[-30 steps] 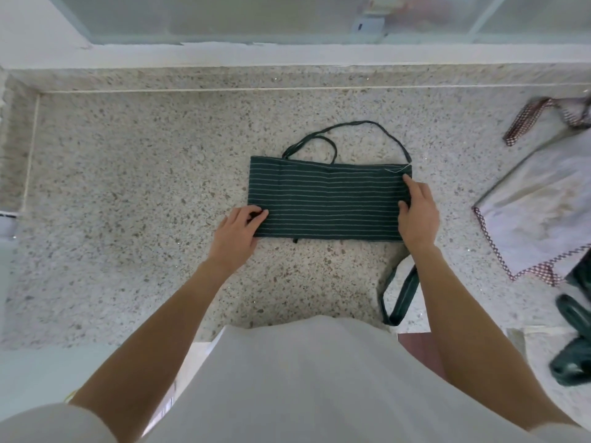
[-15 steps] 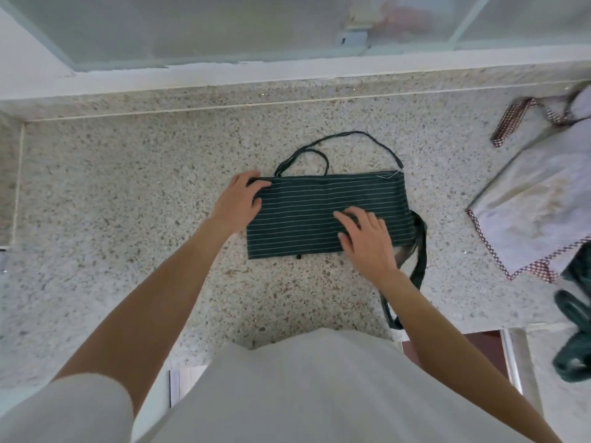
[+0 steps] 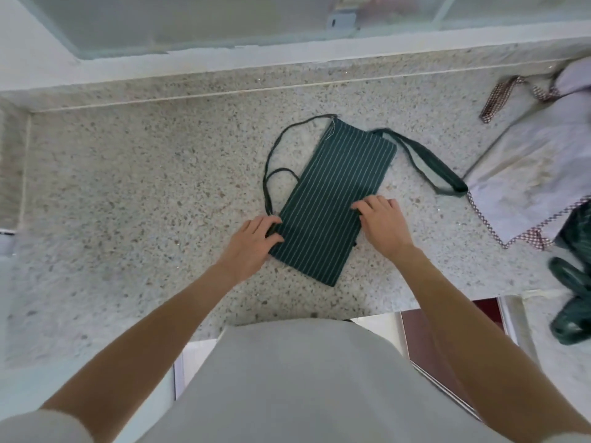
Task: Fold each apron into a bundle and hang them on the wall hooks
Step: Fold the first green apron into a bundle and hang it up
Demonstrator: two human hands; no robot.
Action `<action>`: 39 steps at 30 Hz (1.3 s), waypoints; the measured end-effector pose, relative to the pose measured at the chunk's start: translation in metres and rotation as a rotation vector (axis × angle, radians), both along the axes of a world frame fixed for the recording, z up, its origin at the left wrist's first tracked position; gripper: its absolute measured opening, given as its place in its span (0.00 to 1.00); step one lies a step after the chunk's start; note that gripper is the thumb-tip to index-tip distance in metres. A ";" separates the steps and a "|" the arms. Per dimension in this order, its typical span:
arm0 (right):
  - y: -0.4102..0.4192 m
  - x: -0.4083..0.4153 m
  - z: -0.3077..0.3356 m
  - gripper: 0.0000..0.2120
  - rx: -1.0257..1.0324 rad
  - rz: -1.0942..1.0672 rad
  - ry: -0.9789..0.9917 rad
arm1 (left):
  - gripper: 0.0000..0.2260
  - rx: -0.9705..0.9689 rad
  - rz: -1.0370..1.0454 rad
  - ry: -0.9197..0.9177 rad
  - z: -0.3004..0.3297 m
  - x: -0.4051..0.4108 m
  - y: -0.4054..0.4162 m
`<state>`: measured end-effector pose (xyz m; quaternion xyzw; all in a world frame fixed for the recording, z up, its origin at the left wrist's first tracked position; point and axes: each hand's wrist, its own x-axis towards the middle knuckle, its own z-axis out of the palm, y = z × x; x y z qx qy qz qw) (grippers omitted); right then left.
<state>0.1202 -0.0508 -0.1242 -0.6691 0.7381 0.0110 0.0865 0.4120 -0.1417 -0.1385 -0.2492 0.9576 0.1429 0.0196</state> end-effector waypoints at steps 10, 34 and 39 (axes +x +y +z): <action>0.049 0.008 -0.007 0.30 0.063 -0.059 -0.371 | 0.07 0.205 0.016 0.492 0.051 -0.025 -0.017; -0.026 -0.030 -0.013 0.12 -0.082 -0.876 -0.456 | 0.06 0.640 0.467 0.366 0.014 -0.218 -0.175; -0.029 -0.032 -0.020 0.08 -0.110 -0.915 -0.468 | 0.09 0.519 0.511 0.251 -0.004 -0.221 -0.178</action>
